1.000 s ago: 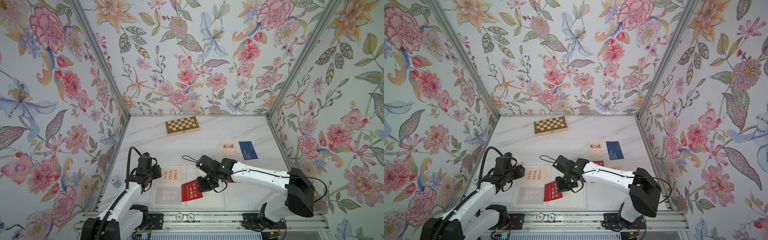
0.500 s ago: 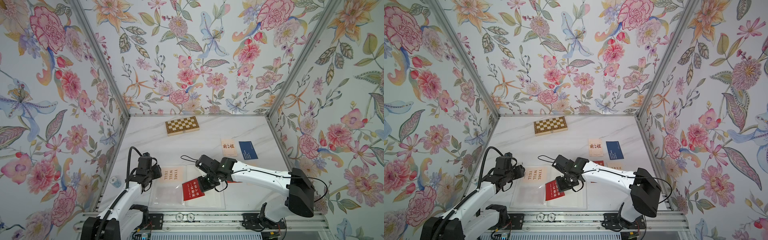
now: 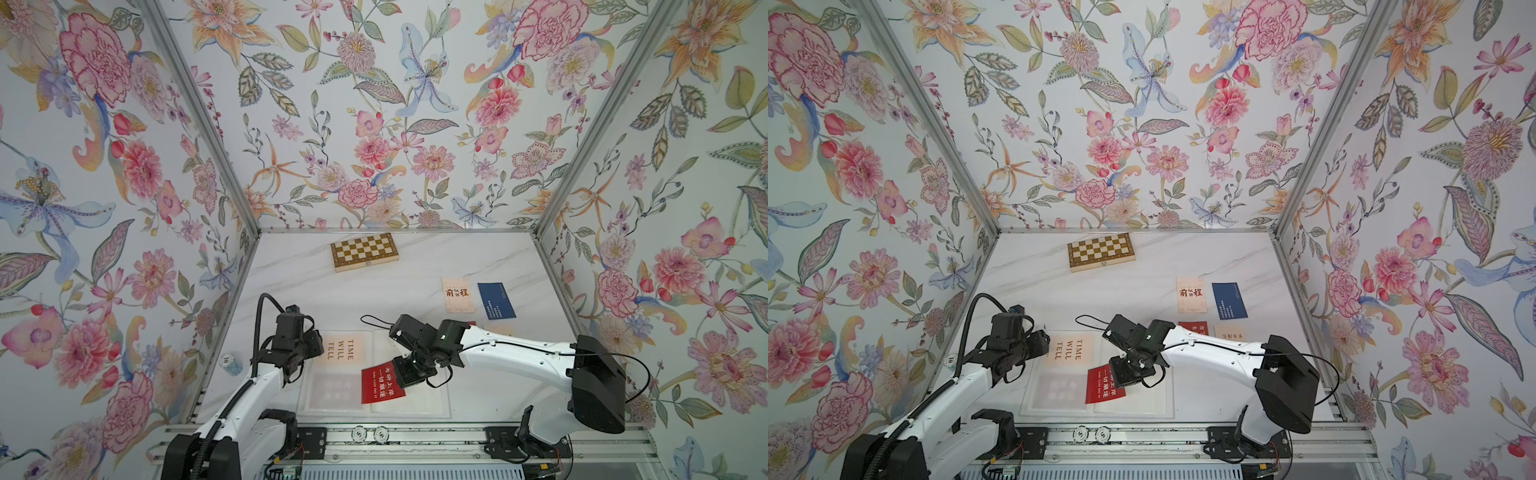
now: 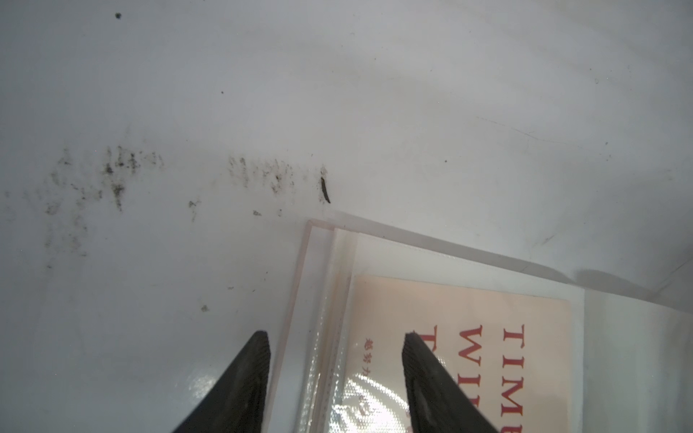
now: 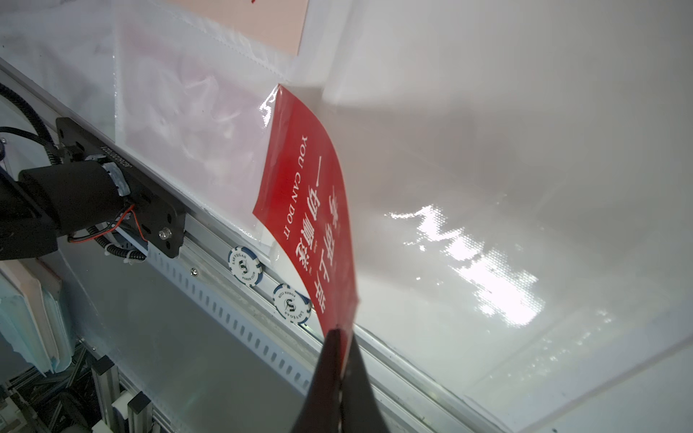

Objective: Place the photos into the photo albums
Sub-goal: Insert the photo into the photo album.

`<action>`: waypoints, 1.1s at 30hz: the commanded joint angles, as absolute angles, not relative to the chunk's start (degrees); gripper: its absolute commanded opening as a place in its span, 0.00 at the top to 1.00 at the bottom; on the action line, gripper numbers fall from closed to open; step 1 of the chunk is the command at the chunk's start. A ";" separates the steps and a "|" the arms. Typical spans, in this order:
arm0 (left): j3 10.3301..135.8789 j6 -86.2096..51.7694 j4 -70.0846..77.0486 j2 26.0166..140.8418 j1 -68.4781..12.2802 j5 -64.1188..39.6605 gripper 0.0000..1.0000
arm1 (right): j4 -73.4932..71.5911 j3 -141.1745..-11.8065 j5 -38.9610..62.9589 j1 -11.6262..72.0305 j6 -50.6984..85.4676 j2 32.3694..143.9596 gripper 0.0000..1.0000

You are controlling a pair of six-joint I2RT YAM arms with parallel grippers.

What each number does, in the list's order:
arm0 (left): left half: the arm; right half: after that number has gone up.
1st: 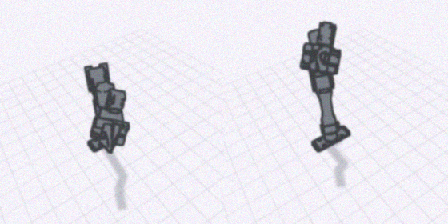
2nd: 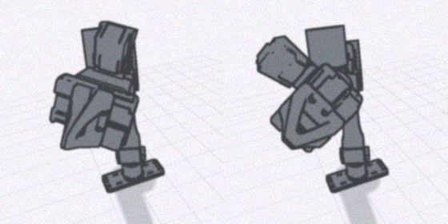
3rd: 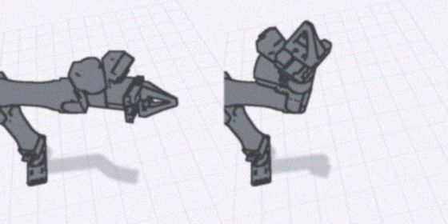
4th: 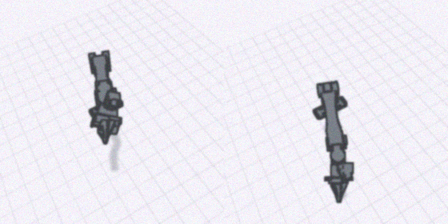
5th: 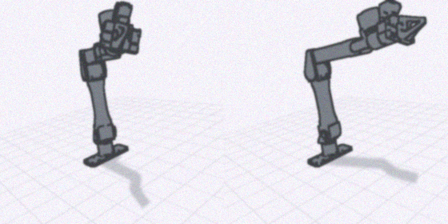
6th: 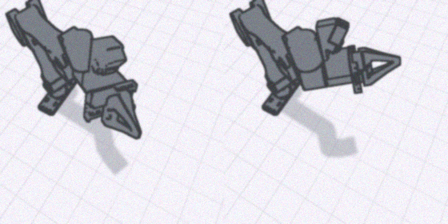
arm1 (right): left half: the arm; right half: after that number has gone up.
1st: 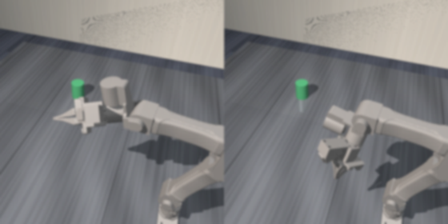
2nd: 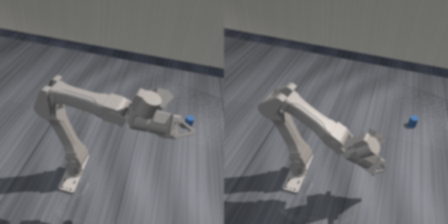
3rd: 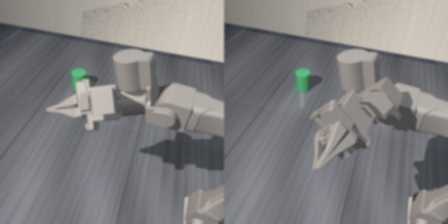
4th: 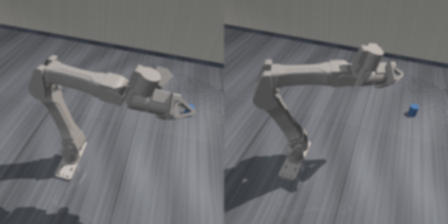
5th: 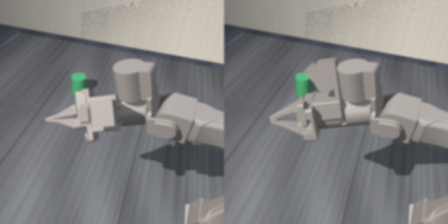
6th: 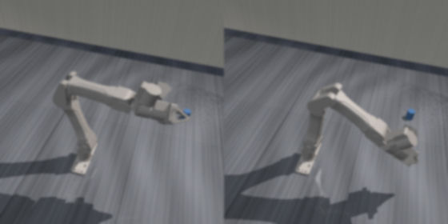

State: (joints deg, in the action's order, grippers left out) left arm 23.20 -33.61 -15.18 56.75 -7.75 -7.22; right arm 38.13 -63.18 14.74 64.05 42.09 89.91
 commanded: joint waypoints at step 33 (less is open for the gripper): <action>22.24 -32.70 -14.77 57.94 -7.12 -9.70 0.44 | 26.43 -65.86 19.96 64.91 45.97 100.98 0.66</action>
